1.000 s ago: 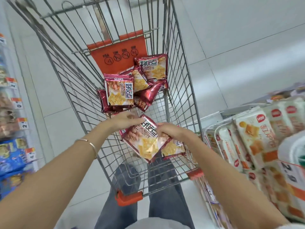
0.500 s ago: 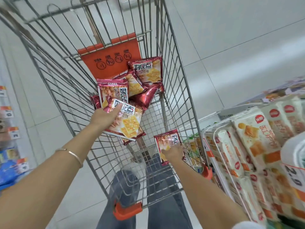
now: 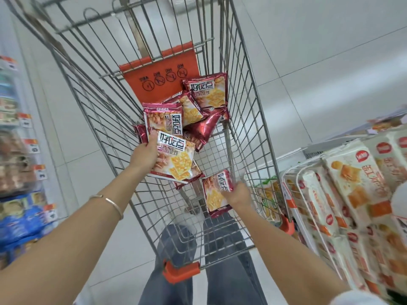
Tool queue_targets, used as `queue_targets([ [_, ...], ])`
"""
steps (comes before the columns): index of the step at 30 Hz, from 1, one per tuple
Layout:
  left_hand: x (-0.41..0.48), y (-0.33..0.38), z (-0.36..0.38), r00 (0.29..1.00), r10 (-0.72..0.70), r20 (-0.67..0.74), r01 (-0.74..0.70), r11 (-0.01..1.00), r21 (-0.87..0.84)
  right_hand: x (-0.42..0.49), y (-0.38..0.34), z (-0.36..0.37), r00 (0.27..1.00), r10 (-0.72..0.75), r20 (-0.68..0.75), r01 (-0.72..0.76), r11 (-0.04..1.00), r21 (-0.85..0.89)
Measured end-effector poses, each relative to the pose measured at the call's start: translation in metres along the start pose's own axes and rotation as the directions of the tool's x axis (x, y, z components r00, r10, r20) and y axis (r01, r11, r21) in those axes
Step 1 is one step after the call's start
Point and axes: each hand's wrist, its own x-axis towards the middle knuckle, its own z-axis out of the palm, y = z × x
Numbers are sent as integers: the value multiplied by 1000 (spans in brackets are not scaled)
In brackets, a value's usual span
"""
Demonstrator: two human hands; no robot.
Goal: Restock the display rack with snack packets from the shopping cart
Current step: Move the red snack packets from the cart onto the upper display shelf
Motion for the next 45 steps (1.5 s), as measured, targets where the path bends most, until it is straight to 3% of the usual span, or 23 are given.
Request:
queue_targets([
  [4,-21,15,-18,1000,22,9,-23,995,95,-43,-39,-67,956,-289,-53,293,951,100],
  [8,-44,35,-39,999,47,13,-48,989,141,-84,-85,-144,898,-436,52,401,862,310],
  [11,-60,50,-51,989,132,62,-141,976,165,-104,-122,-188,851,-499,162,384,803,456],
  [13,-72,60,-56,964,160,211,-184,978,101,-114,-143,-197,817,-527,232,356,779,517],
  [15,-79,65,-62,925,139,352,-134,990,-37,-124,-158,-195,811,-544,215,354,749,560],
  [17,-85,70,-71,909,105,404,-43,986,-160,-131,-168,-189,844,-512,160,297,695,654],
  [20,-107,80,-84,894,153,421,-13,948,-318,-153,-174,-183,853,-457,253,78,590,804],
  [23,-137,94,-94,834,224,504,-65,947,-314,-177,-170,-181,836,-458,302,34,592,805],
  [26,-172,108,-102,761,280,585,-213,960,-182,-206,-160,-193,847,-484,221,127,586,800],
  [29,-211,119,-102,736,364,570,-365,923,-118,-252,-148,-216,850,-514,114,237,568,788],
  [36,-326,155,-78,571,578,583,-565,792,-231,-368,-80,-294,852,-491,-181,434,471,768],
  [41,-437,201,-41,398,683,613,-697,659,-282,-452,7,-354,789,-416,-451,601,374,706],
  [45,-543,225,4,179,723,667,-790,510,-340,-526,94,-397,705,-284,-649,705,379,600],
])
